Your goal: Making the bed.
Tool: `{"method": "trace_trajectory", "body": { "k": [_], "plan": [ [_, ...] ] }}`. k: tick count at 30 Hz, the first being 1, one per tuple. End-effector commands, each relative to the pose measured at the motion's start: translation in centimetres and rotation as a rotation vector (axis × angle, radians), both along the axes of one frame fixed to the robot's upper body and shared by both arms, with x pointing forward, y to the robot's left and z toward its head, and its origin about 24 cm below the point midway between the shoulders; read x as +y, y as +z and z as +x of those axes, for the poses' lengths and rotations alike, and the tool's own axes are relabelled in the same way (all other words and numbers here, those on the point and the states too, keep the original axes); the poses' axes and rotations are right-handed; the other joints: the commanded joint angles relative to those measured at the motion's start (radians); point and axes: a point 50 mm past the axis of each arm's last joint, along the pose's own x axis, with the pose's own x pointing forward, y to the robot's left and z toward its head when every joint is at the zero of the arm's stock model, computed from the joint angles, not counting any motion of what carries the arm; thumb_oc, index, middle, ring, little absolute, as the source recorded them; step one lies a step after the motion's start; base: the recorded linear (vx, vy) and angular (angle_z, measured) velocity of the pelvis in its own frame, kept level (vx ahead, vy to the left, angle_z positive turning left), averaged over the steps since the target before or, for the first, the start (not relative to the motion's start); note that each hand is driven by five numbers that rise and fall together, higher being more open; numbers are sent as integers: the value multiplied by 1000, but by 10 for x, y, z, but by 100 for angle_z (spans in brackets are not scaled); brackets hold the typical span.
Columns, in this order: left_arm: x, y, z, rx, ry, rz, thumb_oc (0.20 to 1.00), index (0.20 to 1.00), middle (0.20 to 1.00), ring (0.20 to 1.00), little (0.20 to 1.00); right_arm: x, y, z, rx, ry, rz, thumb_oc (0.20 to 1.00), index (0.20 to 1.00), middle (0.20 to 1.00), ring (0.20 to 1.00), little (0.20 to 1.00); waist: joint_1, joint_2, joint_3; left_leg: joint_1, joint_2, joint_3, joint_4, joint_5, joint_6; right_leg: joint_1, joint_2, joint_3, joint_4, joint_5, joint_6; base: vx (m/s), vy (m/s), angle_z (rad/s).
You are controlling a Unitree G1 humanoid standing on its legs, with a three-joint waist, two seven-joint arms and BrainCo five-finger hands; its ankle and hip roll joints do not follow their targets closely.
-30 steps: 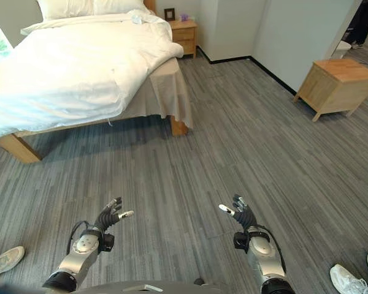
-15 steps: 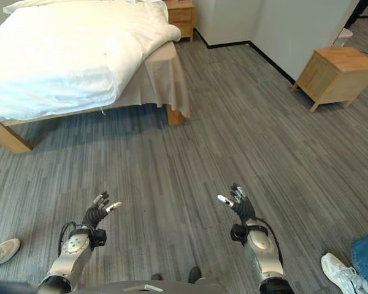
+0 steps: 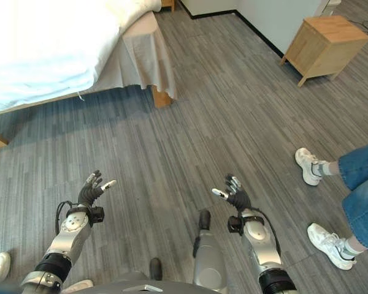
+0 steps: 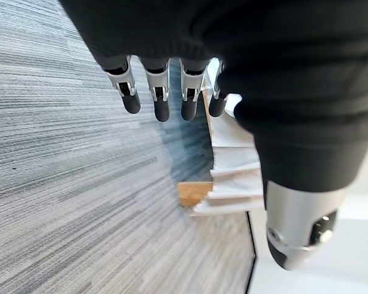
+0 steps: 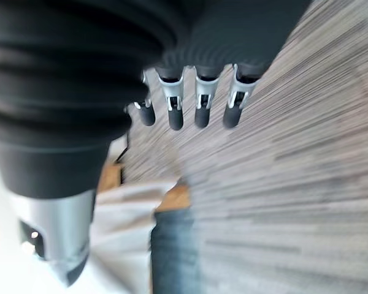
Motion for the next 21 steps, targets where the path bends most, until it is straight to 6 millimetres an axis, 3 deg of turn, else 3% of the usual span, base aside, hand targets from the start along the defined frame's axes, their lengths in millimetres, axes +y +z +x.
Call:
{"method": "trace_trajectory", "body": {
  "k": [1,2,4,5,6,7,8,10,11,13,15,16,17,18,19,21],
  "plan": [
    [-8,19,7,-108,-59,30,1000,1000,1000,1000,1000,-4,28,19,-140,18,-28,1000,1000,1000,1000,1000,-10,29,-56,226,115,-43,-14,13,-83,12,35,-54,48,211,7,376,-263,80],
    [-10,17,6,-100,-59,24,1000,1000,1000,1000,1000,-5,29,21,-138,26,-41,1000,1000,1000,1000,1000,-8,36,-58,214,134,-39,39,53,-96,23,46,-67,63,195,-8,528,-376,49],
    [-16,15,3,-110,-50,-52,1000,1000,1000,1000,1000,-7,29,24,-127,40,-59,1000,1000,1000,1000,1000,1,53,-63,145,169,-33,259,213,-125,72,80,-100,102,141,-55,314,-259,23],
    [-16,15,3,-110,-49,-51,1000,1000,1000,1000,1000,-7,29,24,-127,40,-58,1000,1000,1000,1000,1000,-1,49,-64,141,166,-36,258,216,-124,70,76,-101,100,143,-55,391,-469,5],
    [-17,12,-3,-107,-31,-120,1000,1000,1000,1000,1000,-10,31,25,-136,20,-27,1000,1000,1000,1000,1000,16,15,-52,9,197,20,574,332,-129,163,93,-123,82,103,-109,465,-580,-11],
    [-13,14,-5,-116,-33,-111,1000,1000,1000,1000,1000,-13,33,26,-146,3,-6,1000,1000,1000,1000,1000,45,-4,-29,-43,206,39,724,345,-129,217,107,-129,70,74,-137,609,-730,-18],
    [-11,17,-6,-126,-29,-105,1000,1000,1000,1000,1000,-15,34,27,-152,-14,2,1000,1000,1000,1000,1000,72,-16,-8,-104,202,66,790,328,-128,258,114,-133,50,51,-147,424,-450,-16],
    [-14,15,-4,-127,-3,-148,1000,1000,1000,1000,1000,-23,32,30,-132,-57,-1,1000,1000,1000,1000,1000,114,-24,11,-212,236,136,831,314,-135,337,128,-136,14,23,-153,300,-264,-50],
    [-14,16,-4,-128,-3,-148,1000,1000,1000,1000,1000,-23,32,30,-133,-57,-1,1000,1000,1000,1000,1000,114,-26,10,-215,234,137,830,316,-134,335,126,-136,13,25,-153,374,-169,-61],
    [-15,8,-8,-122,75,-273,1000,1000,1000,1000,1000,-24,38,36,-155,-95,0,1000,1000,1000,1000,1000,166,-16,14,-344,233,175,704,294,-147,426,132,-124,-14,-4,-145,482,-71,-15],
    [-11,3,-15,-117,115,-294,1000,1000,1000,1000,1000,-22,41,37,-174,-94,6,1000,1000,1000,1000,1000,197,-5,2,-381,201,187,544,316,-142,473,134,-105,-26,-31,-136,398,25,-26],
    [-11,3,-15,-117,115,-294,1000,1000,1000,1000,1000,-22,41,37,-174,-94,6,1000,1000,1000,1000,1000,197,-9,0,-379,197,191,535,322,-140,470,131,-104,-26,-30,-135,535,89,-73],
    [-12,-2,-23,-97,121,-313,1000,1000,1000,1000,1000,-20,40,36,-165,-90,-41,1000,1000,1000,1000,1000,230,16,-19,-387,127,141,362,329,-123,524,140,-82,-36,-58,-124,580,112,-75],
    [-13,-3,-24,-95,112,-307,1000,1000,1000,1000,1000,-21,39,36,-165,-95,-42,1000,1000,1000,1000,1000,238,30,-31,-377,85,113,229,336,-120,554,147,-73,-50,-71,-116,801,108,-70],
    [-15,0,-23,-98,84,-285,1000,1000,1000,1000,1000,-24,41,35,-178,-130,-18,1000,1000,1000,1000,1000,234,46,-47,-386,67,137,149,356,-126,584,164,-66,-62,-86,-118,562,20,-38],
    [-18,7,-21,-113,19,-239,1000,1000,1000,1000,1000,-26,38,33,-170,-152,-5,1000,1000,1000,1000,1000,213,56,-65,-370,48,259,125,375,-108,612,175,-66,-54,-104,-121,505,-29,-8]
  ]
}}
